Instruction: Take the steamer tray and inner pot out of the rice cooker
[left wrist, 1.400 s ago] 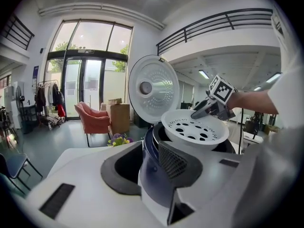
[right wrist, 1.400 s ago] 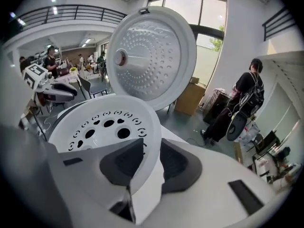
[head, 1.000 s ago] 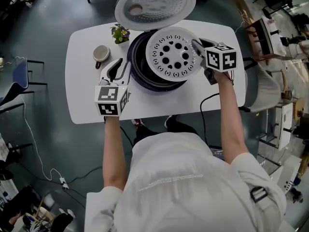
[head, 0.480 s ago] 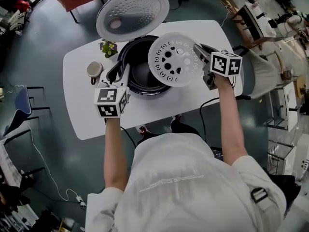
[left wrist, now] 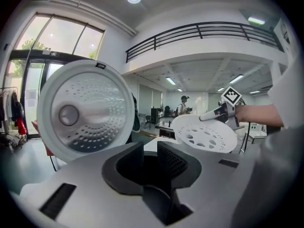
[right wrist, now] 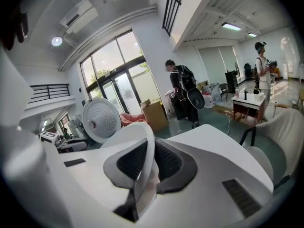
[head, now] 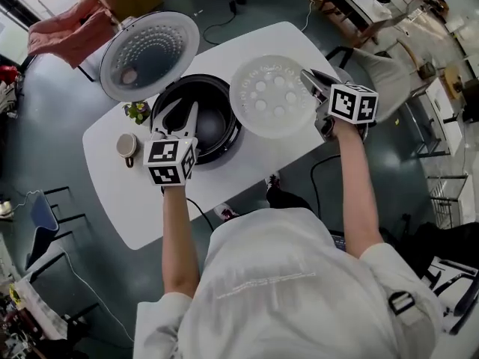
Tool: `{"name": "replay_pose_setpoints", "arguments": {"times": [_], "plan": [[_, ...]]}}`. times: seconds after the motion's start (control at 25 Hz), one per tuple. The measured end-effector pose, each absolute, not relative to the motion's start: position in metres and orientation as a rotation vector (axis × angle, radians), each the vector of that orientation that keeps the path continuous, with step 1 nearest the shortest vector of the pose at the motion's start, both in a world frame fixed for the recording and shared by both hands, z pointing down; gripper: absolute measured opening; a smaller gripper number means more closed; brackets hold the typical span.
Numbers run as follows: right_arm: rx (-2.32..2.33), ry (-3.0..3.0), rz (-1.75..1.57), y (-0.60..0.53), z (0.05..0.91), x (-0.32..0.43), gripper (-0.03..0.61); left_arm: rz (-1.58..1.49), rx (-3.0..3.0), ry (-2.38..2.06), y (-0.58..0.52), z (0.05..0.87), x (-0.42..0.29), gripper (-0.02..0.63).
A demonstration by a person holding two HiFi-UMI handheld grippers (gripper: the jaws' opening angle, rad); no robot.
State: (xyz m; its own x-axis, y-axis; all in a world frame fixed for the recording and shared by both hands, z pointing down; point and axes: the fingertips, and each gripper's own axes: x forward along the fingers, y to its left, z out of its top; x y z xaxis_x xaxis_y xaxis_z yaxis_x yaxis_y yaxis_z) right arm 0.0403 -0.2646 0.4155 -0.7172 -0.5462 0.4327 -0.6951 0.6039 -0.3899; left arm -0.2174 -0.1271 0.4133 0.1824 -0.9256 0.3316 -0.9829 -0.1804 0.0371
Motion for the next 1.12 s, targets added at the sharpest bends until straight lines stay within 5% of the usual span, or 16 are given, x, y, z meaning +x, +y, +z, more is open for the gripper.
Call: {"name": "replay_pose_setpoints", "arguments": {"times": [0.68,1.12], "plan": [[1.293,-2.511,0.992,-0.306,0.431,0.195,0.066,0.36,2.363,-1.574,-0.226,0.42,-0.079,0.1],[1.168,-2.509,1.073,-0.378,0.48,0.22,0.067,0.454,2.254,-1.653,-0.286,0.457,-0.04,0.1]]}}
